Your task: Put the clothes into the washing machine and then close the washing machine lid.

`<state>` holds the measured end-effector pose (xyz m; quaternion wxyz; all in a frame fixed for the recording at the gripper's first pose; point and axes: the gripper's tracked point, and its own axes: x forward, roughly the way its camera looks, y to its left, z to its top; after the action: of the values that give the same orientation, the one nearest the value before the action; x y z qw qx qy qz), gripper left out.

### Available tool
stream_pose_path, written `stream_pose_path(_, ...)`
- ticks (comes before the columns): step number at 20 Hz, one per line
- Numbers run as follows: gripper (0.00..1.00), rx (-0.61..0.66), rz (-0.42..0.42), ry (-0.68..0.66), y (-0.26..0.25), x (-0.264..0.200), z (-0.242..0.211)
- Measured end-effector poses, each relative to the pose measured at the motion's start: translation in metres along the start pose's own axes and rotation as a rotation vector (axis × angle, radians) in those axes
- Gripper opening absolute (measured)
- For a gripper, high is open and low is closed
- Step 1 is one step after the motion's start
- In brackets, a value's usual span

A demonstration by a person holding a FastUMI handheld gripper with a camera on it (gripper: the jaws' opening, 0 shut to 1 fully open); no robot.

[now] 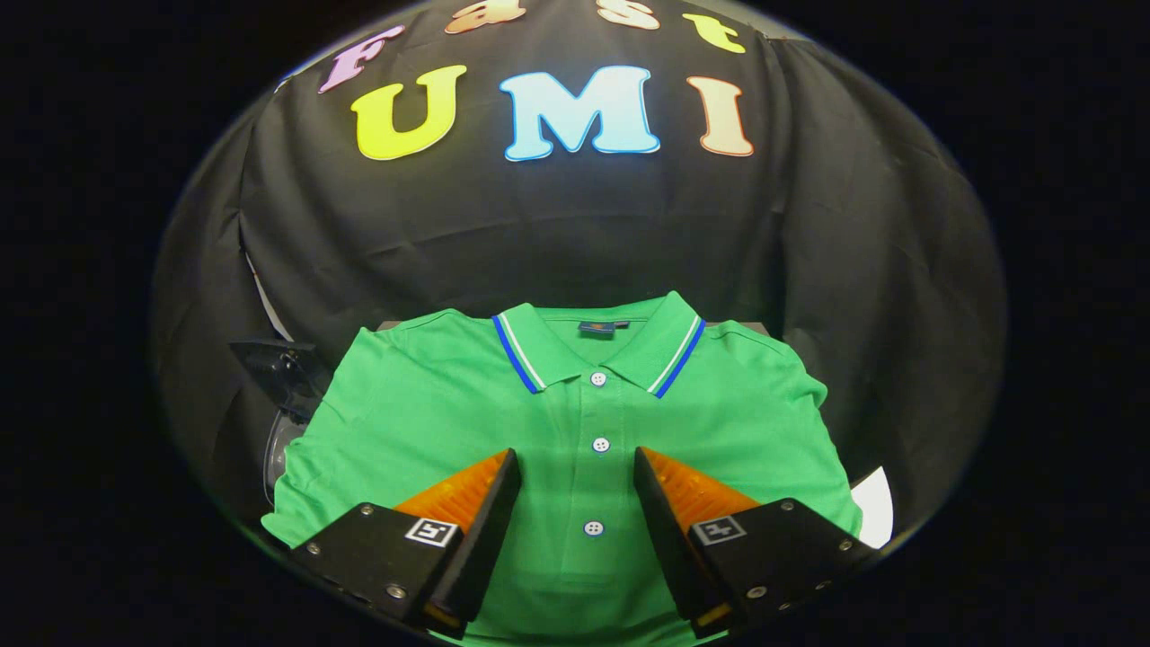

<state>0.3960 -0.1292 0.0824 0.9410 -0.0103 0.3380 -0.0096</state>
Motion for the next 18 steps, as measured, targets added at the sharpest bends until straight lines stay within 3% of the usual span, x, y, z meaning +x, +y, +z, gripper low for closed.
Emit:
stream_pose_path(6,0.28,0.024,-0.029,-0.04,-0.01,0.0,0.004)
stream_pose_path(8,0.14,0.003,-0.032,-0.056,-0.009,0.0,0.003)
stream_pose_path(12,0.01,-0.011,-0.089,-0.069,-0.008,-0.002,0.003)
stream_pose_path(18,0.0,0.045,-0.121,-0.14,0.001,-0.019,0.019)
